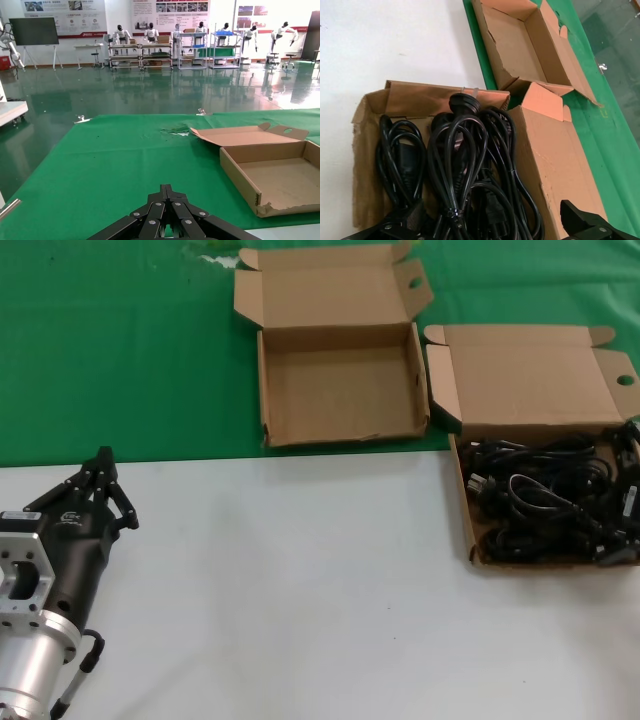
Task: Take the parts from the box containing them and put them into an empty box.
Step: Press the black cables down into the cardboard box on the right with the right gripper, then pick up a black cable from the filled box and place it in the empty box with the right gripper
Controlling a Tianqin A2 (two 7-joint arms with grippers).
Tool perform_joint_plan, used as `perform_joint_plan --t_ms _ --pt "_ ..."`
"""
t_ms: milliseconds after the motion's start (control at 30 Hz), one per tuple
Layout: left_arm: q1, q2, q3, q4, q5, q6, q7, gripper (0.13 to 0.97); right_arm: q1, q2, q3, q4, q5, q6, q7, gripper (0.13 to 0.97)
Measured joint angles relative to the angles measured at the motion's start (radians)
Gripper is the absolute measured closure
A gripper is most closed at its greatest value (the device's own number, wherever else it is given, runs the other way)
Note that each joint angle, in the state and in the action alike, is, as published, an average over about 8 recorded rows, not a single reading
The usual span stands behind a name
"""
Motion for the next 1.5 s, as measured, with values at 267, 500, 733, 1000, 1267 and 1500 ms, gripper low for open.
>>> perform_joint_plan --t_ms 267,500,733,1000,1267,1500 --pt "0.000 0.000 0.000 0.000 0.000 0.000 0.000 0.958 0.022 -0.032 0.003 -0.040 -0.011 0.011 -0.027 0.213" --pt "0.000 0.000 0.000 0.000 0.000 0.000 0.000 0.958 0.026 -0.043 0.003 -0.045 -0.024 0.017 -0.028 0.263" --pt "0.000 0.000 0.000 0.000 0.000 0.000 0.000 0.958 0.021 -0.046 0.005 -0.044 -0.030 0.020 -0.026 0.388" --pt "0.000 0.000 0.000 0.000 0.000 0.000 0.000 0.958 0.009 -0.041 0.010 -0.032 -0.034 0.022 -0.018 0.566" --pt "0.000 0.000 0.000 0.000 0.000 0.000 0.000 0.958 -0.005 -0.025 0.020 -0.015 -0.032 0.022 -0.013 0.733" --pt "0.000 0.000 0.000 0.000 0.000 0.000 0.000 0.958 -0.016 -0.007 0.029 0.003 -0.031 0.019 -0.006 0.835"
